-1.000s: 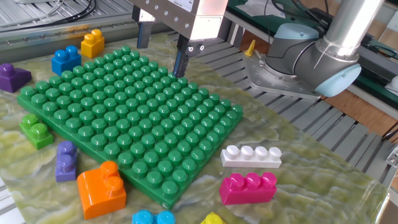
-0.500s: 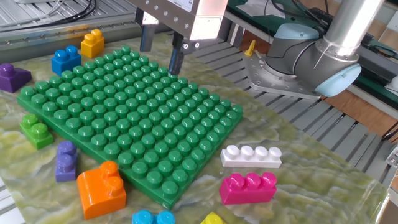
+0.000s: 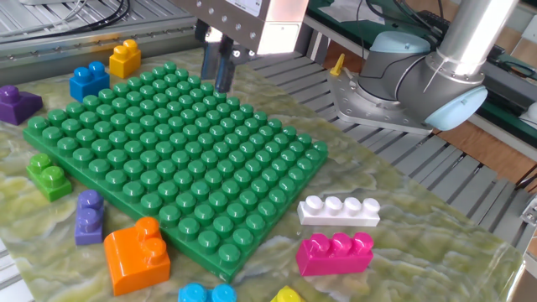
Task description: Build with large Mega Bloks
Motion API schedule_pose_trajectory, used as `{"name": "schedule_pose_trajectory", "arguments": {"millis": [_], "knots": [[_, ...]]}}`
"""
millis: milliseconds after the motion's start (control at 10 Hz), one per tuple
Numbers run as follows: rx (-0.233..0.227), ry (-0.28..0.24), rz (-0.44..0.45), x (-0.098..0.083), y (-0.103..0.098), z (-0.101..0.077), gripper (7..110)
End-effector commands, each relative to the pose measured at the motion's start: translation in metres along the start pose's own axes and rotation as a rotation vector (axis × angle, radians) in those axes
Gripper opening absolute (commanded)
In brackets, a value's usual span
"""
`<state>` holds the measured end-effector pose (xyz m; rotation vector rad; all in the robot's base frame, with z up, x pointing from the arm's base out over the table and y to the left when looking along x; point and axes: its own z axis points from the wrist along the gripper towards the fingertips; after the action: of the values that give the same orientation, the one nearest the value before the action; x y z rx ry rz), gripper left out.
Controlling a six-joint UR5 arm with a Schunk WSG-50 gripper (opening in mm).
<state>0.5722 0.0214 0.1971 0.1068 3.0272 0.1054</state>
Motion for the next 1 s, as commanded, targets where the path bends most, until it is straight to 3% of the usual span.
{"name": "schedule_pose_trajectory", "arguments": {"millis": [0, 700, 900], "knots": [[-0.012, -0.008, -0.006, -0.002, 0.0028, -0.0008, 7], [-0.004, -0.017, -0.033, -0.004, 0.0018, 0.0009, 7], [0.011, 0.0, -0.016, 0.0008, -0.0008, 0.0011, 7]]}}
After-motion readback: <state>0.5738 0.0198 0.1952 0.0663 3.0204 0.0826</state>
